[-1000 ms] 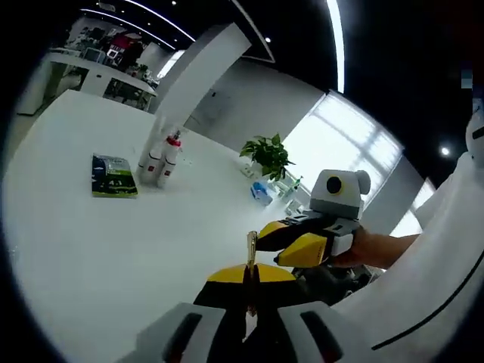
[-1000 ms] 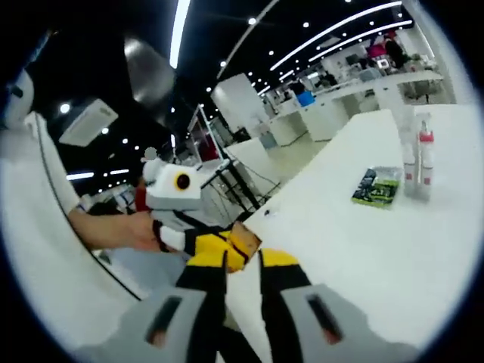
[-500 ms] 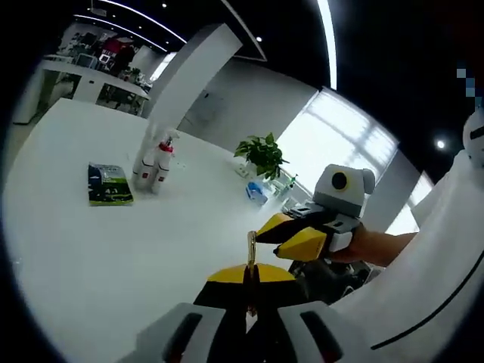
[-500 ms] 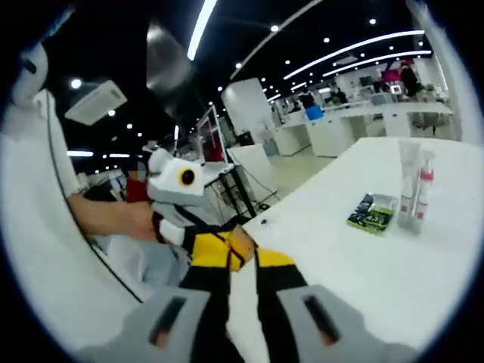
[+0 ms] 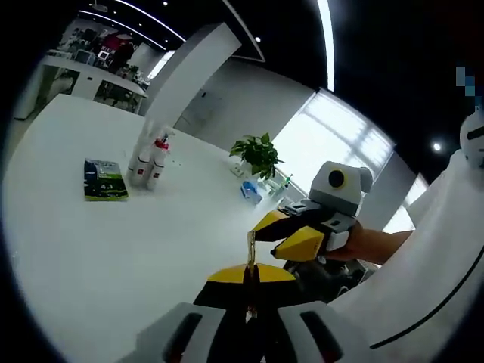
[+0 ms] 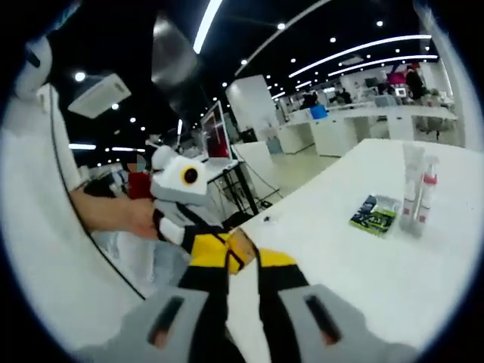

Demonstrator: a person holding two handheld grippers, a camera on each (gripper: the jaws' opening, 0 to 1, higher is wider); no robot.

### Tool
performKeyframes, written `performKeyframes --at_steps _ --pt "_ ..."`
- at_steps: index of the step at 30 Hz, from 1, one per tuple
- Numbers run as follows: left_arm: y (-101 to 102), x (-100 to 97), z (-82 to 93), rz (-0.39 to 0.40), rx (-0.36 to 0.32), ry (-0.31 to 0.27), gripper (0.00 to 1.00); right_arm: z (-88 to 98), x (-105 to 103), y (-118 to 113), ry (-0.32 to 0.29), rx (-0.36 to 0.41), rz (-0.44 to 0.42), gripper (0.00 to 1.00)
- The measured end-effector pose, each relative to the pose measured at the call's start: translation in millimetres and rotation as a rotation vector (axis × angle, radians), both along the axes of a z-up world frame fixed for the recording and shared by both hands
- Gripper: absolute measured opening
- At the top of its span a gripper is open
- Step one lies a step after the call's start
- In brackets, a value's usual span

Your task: Arrange the skincare products in the storage area until every visible bottle or jar stands upright without overlapping.

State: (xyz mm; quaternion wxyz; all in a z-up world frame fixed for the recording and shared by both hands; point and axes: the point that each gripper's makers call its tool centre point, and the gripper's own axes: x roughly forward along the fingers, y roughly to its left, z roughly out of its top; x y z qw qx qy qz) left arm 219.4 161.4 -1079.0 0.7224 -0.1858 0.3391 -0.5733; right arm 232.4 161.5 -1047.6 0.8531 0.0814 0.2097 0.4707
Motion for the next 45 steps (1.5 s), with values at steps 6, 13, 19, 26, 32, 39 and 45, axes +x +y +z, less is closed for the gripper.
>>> performKeyframes --at_steps 6,13,19,26,32,39,45 --pt "-1.4 -12.4 3.5 -0.053 -0.026 0.011 0.02 -2.7 -7.0 6.8 0.037 0.022 0.057 0.10" --pt "4.1 -16.5 5.6 -0.092 -0.029 0.034 0.02 -3.5 -7.3 11.8 0.065 0.024 0.102 0.04" --pt "7.5 -14.3 2.5 -0.082 -0.035 0.019 0.03 -2.6 -12.2 17.0 0.037 -0.009 0.144 0.00" --pt "13.2 2.4 10.1 -0.122 0.007 -0.123 0.31 -6.9 -19.0 4.8 0.066 -0.090 0.232 0.00" --pt "9.0 -1.7 17.2 -0.266 0.125 -0.384 0.47 -17.8 -37.8 2.1 0.073 -0.219 0.385 0.00" --pt "3.9 -27.4 -11.5 -0.496 0.321 -0.455 0.35 -35.6 -55.0 5.0 0.066 -0.385 0.500 0.00" --pt "0.2 -34.6 -17.5 -0.529 0.336 -0.428 0.18 -38.3 -57.4 -0.1 0.063 -0.450 0.537 0.00"
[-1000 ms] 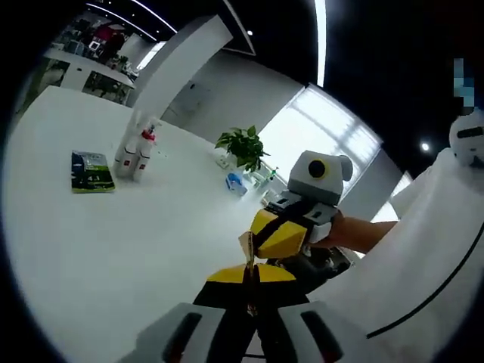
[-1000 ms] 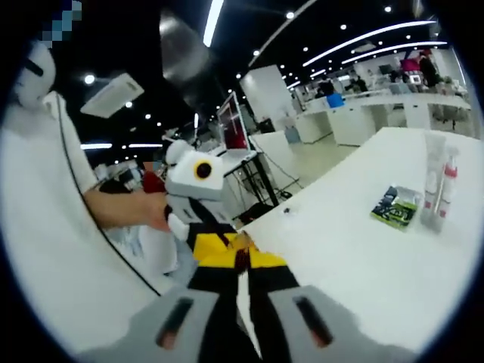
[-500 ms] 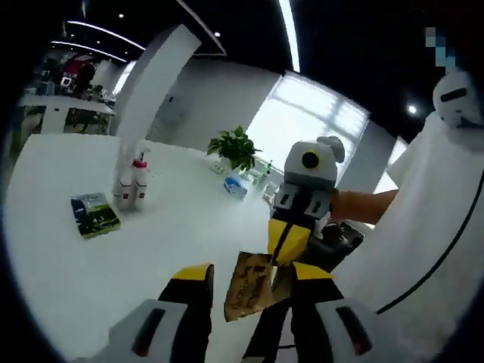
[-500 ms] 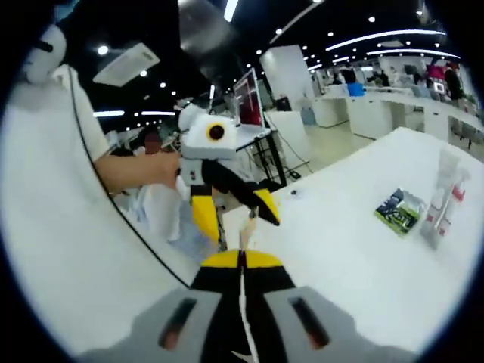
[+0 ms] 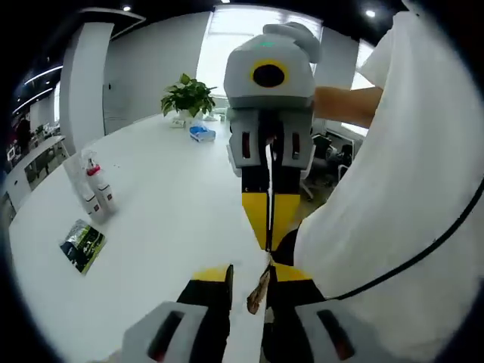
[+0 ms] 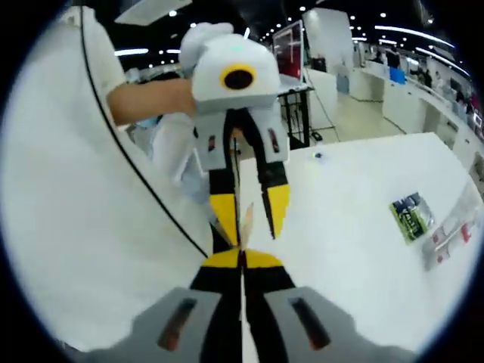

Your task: Arrange the skincare products in the storage area until every visible bottle or jar stands upright without overlapping.

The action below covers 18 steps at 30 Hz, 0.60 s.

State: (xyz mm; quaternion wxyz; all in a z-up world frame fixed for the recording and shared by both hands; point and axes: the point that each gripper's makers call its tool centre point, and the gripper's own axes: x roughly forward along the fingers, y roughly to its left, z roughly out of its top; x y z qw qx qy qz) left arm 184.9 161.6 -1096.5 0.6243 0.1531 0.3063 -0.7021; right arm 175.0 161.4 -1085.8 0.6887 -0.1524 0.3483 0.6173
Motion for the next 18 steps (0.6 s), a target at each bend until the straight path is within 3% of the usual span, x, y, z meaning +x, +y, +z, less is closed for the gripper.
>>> performKeyframes --at_steps 5,10,11,14,17,18 --pt "-0.5 -11.7 -3.6 -0.038 0.012 0.017 0.01 -0.1 1.4 -1.1 -0.009 -0.012 0.006 0.00" --pt "-0.6 -8.3 -0.6 0.024 0.004 0.054 0.00 3.6 6.3 -3.5 -0.010 0.013 -0.020 0.01" --pt "-1.2 -5.2 3.3 0.059 -0.015 0.086 0.00 7.0 13.1 -2.3 -0.032 0.049 -0.051 0.03" --pt "-2.5 13.0 19.7 0.184 -0.125 0.168 0.00 6.8 27.4 -7.0 0.014 0.114 -0.197 0.24" --pt "-0.3 25.0 31.9 0.261 -0.214 0.205 0.00 10.7 33.4 -8.9 0.071 0.211 -0.290 0.23" --pt "0.5 29.2 37.0 0.301 -0.255 0.232 0.00 12.6 36.8 -10.5 0.118 0.265 -0.351 0.23"
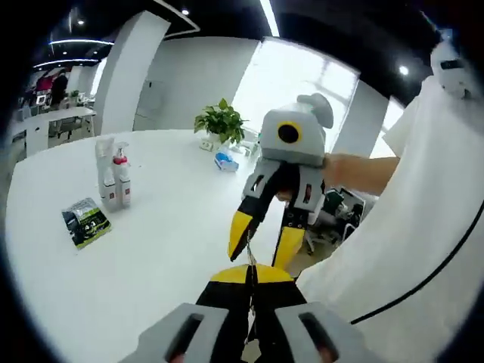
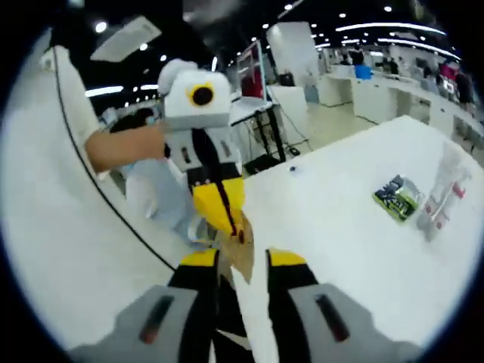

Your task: Arrange the skincare products in the storage area until every visible bottle or jar stands upright without overlapping.

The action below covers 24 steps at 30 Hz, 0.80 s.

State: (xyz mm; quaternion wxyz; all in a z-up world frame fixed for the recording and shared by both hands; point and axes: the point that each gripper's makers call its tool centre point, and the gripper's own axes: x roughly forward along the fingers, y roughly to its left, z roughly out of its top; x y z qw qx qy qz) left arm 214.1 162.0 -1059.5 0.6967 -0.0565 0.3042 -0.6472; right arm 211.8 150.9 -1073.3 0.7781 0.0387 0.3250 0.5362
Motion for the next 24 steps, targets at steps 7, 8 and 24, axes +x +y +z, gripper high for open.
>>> performKeyframes --at_steps 7,8,24 --pt "1.6 19.7 32.0 0.206 -0.307 0.247 0.00 31.2 12.5 -2.2 0.159 0.386 -0.216 0.17" --pt "0.7 20.5 35.8 0.219 -0.347 0.278 0.00 35.3 12.3 -1.4 0.185 0.423 -0.226 0.17" --pt "-10.3 19.1 29.2 0.239 -0.395 0.382 0.00 53.8 40.6 -12.2 0.250 0.557 -0.347 0.00"
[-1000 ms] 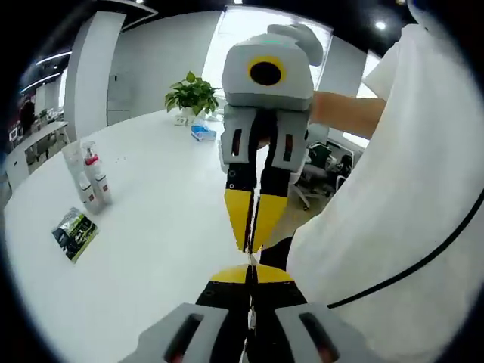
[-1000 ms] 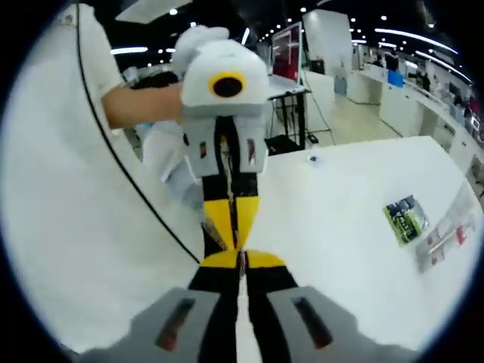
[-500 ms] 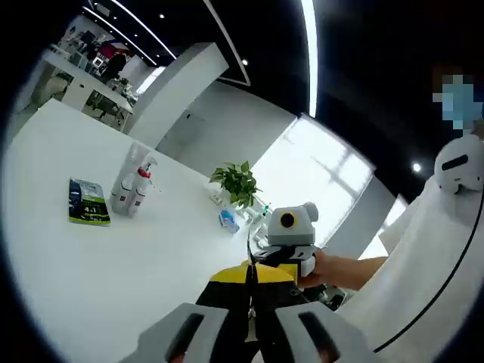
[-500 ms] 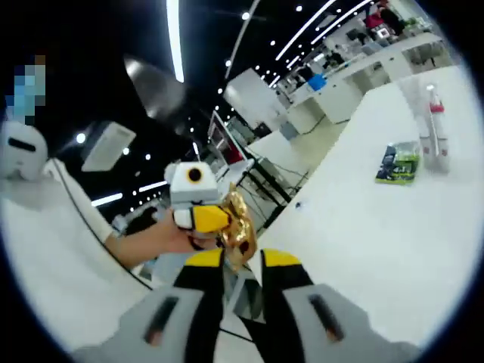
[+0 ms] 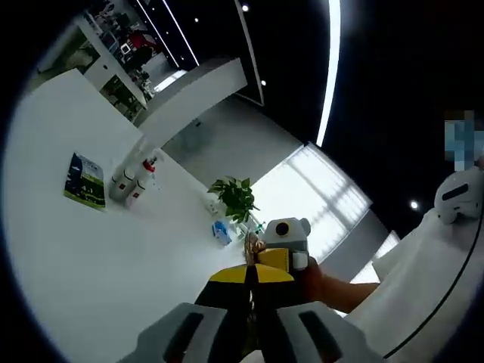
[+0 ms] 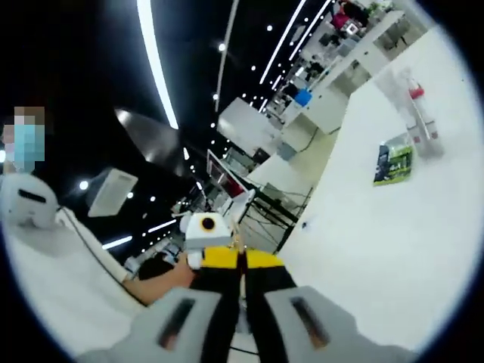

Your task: Arrange the skincare products in the storage area until every visible bottle or jar stands upright without overlapping.

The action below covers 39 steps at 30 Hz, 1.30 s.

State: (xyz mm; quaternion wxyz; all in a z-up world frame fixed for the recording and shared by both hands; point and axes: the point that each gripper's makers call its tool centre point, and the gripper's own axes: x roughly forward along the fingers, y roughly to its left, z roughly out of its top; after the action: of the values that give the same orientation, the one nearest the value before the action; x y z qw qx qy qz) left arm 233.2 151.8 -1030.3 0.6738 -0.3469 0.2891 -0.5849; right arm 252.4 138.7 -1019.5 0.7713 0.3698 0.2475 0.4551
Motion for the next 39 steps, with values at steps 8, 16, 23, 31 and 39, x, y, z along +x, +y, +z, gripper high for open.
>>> performKeyframes --at_steps 8,16,23,31,39 --pt "5.7 3.1 -9.3 -0.034 0.046 0.000 0.00 -3.5 9.5 1.0 0.026 -0.003 -0.025 0.00" --pt "11.8 18.5 2.8 0.031 -0.037 0.083 0.00 -2.4 12.7 4.6 0.048 0.024 -0.023 0.08" --pt "19.4 23.1 3.9 0.057 -0.072 0.107 0.00 -2.2 6.8 13.4 0.037 0.016 0.018 0.01" --pt "24.0 21.7 6.8 0.009 -0.037 0.061 0.21 -2.7 -0.3 14.4 0.075 -0.036 0.124 0.00" --pt "18.6 -1.8 -0.7 -0.187 0.078 -0.001 0.16 -15.2 -32.3 34.1 0.100 -0.107 0.314 0.00"
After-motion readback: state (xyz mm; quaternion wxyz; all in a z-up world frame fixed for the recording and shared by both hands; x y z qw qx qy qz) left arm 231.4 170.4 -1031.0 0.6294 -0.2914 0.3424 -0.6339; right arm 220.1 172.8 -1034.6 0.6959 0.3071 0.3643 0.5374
